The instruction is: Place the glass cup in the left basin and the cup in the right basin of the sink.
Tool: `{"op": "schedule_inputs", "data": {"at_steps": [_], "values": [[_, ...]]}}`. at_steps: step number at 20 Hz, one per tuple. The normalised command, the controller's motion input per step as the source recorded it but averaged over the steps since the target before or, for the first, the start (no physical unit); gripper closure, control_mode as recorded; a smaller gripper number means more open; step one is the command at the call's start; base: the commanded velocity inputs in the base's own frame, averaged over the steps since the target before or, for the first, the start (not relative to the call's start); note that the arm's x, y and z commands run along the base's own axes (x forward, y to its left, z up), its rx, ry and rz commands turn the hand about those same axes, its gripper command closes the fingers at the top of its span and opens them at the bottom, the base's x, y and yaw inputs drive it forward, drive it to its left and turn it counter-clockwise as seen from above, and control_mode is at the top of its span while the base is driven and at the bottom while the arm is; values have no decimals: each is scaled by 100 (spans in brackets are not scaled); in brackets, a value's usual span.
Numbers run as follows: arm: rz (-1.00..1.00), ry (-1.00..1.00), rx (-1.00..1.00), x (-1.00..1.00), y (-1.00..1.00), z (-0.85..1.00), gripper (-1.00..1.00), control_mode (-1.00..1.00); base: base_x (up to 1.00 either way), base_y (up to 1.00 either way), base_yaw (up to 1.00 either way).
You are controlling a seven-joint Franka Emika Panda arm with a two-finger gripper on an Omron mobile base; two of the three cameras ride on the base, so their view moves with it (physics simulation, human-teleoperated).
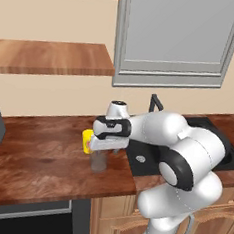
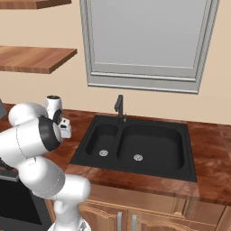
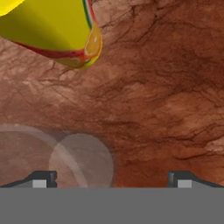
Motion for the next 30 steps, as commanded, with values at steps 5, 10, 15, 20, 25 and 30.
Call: {"op": "schedule_inputs", "data": {"at_steps": [5, 10, 15, 20, 25, 30], "values": [[-15, 0, -1, -10, 0, -10, 100, -100, 0, 0, 0], [-16, 0, -1, -9, -2, -9, 100, -100, 0, 0, 0], [-11, 0, 0, -8, -3, -3, 100, -100, 0, 0, 0], [-9, 0, 0, -4, -4, 2, 100, -100, 0, 0, 0], [-2, 0, 0, -10, -14, 11, 100, -100, 0, 0, 0], [0, 0, 0, -17, -15, 24, 100, -100, 0, 0, 0]]}}
